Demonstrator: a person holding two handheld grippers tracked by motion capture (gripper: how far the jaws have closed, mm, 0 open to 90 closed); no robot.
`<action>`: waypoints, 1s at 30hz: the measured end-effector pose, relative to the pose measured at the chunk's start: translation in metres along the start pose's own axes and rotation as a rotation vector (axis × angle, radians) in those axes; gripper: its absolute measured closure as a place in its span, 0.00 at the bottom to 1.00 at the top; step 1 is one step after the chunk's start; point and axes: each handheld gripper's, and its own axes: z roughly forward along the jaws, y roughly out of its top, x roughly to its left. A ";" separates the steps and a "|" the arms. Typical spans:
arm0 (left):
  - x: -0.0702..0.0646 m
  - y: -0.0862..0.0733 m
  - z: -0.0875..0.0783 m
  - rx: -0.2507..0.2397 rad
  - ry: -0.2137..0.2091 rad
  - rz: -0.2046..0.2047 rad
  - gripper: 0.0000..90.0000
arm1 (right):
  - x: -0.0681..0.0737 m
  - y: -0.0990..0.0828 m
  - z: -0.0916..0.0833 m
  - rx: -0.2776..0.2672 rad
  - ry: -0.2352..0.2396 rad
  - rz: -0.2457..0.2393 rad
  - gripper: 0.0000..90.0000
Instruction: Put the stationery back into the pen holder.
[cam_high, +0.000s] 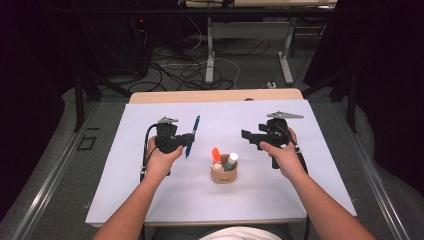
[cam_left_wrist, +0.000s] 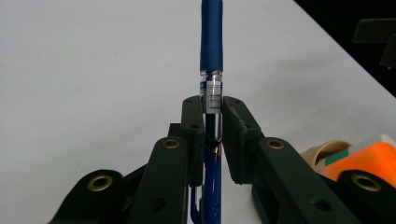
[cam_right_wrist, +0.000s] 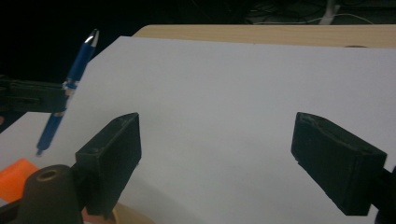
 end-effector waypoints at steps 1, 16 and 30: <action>-0.001 0.000 0.001 -0.014 -0.003 -0.001 0.89 | 0.002 0.001 0.000 0.008 0.013 0.006 0.18; -0.013 0.005 0.010 -0.126 -0.067 0.028 0.89 | 0.016 0.016 0.009 -0.005 0.128 0.031 0.40; -0.023 0.005 0.012 -0.177 -0.121 0.035 0.89 | 0.035 0.032 0.030 0.006 0.249 0.126 0.51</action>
